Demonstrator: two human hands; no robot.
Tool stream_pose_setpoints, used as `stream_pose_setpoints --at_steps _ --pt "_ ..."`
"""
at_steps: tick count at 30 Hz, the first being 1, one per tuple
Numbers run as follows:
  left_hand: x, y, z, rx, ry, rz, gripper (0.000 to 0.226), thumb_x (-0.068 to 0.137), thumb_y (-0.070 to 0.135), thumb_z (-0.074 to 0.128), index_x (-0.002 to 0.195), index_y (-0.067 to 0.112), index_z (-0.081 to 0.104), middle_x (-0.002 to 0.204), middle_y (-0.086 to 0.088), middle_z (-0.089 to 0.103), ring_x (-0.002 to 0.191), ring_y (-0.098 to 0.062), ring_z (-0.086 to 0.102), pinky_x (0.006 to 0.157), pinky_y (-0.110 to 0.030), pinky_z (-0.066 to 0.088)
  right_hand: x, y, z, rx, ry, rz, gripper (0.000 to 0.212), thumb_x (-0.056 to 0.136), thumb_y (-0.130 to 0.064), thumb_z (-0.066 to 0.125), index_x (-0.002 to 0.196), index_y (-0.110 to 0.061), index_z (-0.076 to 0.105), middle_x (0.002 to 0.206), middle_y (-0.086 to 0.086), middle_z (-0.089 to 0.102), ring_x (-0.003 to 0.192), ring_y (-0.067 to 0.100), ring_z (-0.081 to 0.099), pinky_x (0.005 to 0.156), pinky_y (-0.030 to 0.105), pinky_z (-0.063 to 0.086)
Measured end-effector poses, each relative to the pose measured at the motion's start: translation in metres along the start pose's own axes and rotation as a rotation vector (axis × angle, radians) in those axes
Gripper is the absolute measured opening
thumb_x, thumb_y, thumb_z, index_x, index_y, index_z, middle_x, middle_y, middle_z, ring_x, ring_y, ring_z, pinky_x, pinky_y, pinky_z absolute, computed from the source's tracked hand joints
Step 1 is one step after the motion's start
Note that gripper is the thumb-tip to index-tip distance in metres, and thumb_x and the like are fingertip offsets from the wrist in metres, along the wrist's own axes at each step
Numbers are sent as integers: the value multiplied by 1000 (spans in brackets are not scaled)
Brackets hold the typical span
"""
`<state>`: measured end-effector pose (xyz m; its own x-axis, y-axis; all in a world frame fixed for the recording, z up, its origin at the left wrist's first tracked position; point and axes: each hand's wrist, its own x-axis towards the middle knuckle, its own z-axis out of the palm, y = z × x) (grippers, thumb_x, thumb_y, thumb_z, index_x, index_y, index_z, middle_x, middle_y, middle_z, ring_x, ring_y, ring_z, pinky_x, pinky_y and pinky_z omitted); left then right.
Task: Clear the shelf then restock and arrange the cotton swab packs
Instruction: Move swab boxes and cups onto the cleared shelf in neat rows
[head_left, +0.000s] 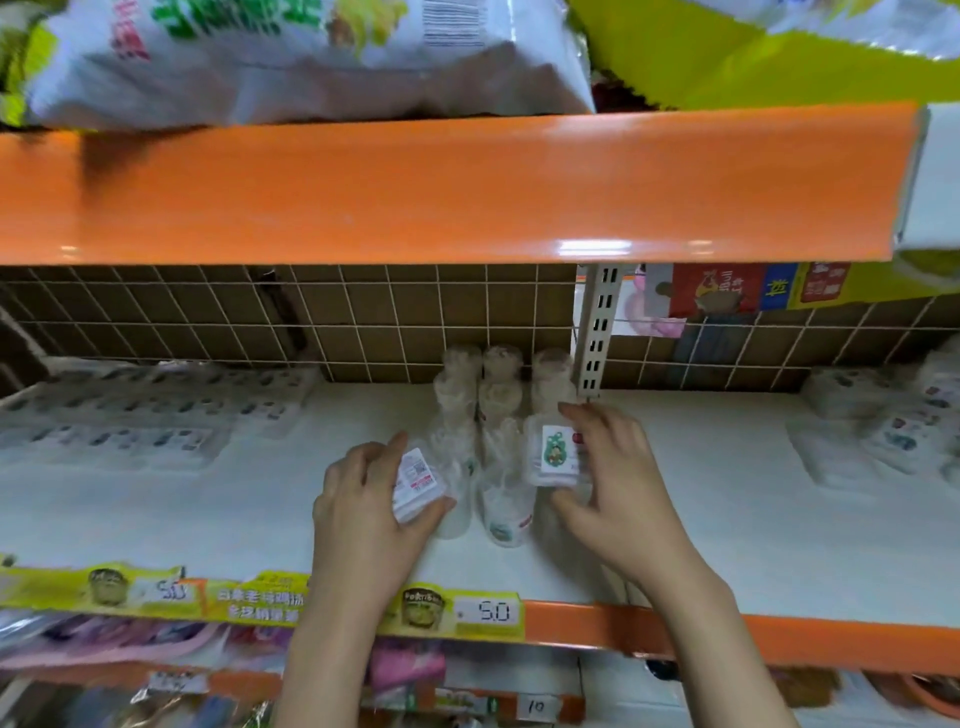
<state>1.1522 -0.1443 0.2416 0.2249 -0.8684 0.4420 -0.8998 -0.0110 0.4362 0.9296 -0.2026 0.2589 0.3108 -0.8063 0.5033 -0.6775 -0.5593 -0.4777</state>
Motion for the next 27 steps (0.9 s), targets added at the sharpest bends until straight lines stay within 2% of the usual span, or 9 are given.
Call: stream_pose_setpoints --at_steps 6,11,14,19,23,27 --pt "6 -4 7 59 -41 27 77 64 63 50 123 14 60 104 -9 62 94 -35 55 73 -42 50 7 6 7 -12 2 26 69 62 -22 64 129 -9 51 123 14 52 115 21 36 97 29 30" --pt "11 -15 4 28 -78 18 80 64 65 49 126 16 57 108 -8 61 99 -33 54 77 -41 49 17 -1 16 -30 7 68 70 62 -21 61 130 -9 50 124 13 51 115 21 35 97 26 29" --pt "15 -31 -6 7 -77 22 79 65 63 48 126 14 58 109 -9 61 98 -34 55 76 -42 49 26 -17 27 -22 9 58 71 61 -23 57 131 -10 49 123 12 51 114 22 37 95 19 26" --pt "25 -82 -30 10 -88 47 78 63 61 49 124 15 59 106 -10 62 95 -36 57 75 -42 50 44 -63 64 -34 12 69 70 61 -23 59 129 -8 50 119 14 51 112 27 40 93 27 31" --pt "31 -143 -60 25 -88 26 77 61 62 49 122 15 61 107 -9 62 95 -36 58 77 -42 50 56 -112 106 -25 -14 58 67 59 -22 58 125 -8 53 118 13 53 110 30 45 91 27 31" --pt "33 -200 -84 47 -86 -18 76 60 58 61 123 15 60 109 -11 62 99 -37 55 80 -45 50 56 -156 149 17 -78 53 71 62 -36 46 128 -9 51 124 9 51 114 28 46 97 34 40"
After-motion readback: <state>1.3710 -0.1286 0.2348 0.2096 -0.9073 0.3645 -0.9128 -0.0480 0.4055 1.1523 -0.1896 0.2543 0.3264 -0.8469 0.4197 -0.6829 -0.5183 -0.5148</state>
